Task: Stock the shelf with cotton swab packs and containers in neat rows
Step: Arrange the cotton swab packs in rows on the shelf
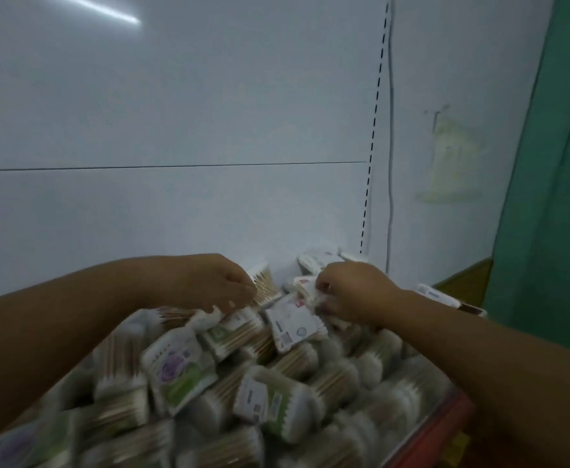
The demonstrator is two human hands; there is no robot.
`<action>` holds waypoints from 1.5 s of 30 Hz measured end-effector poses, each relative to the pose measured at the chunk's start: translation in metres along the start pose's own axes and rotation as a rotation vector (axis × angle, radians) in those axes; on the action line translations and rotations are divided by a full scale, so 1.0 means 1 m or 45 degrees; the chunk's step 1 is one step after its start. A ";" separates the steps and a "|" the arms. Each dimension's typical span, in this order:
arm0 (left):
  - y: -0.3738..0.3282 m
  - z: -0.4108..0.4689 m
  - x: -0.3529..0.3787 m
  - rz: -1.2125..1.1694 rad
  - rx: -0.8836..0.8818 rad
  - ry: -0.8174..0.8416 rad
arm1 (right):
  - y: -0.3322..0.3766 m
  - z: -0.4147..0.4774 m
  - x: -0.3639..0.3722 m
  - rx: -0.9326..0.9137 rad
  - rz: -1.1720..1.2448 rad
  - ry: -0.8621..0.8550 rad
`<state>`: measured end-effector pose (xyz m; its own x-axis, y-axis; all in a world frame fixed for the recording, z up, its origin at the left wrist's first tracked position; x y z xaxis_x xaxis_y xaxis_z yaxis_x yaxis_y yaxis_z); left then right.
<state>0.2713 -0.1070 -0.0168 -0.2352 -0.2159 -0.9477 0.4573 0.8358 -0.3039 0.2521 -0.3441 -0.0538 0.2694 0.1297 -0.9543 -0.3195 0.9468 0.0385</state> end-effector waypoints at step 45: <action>0.050 -0.236 0.001 -1.527 -0.550 -0.948 | 0.093 0.085 0.009 -0.703 0.375 0.232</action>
<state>0.0911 0.0536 -0.0098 0.2664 -0.9635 -0.0276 -0.0047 0.0273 -0.9996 0.3023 -0.2299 -0.0340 -0.0436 0.2627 -0.9639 -0.7894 0.5823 0.1944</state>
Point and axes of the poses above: each hand's wrist, its own z-axis towards the middle knuckle, its own x-axis out of the palm, y = z × x, the point moved 1 cm from there along z, towards the middle knuckle, and after that the axes turned 11 degrees about z, right-handed, at the moved point
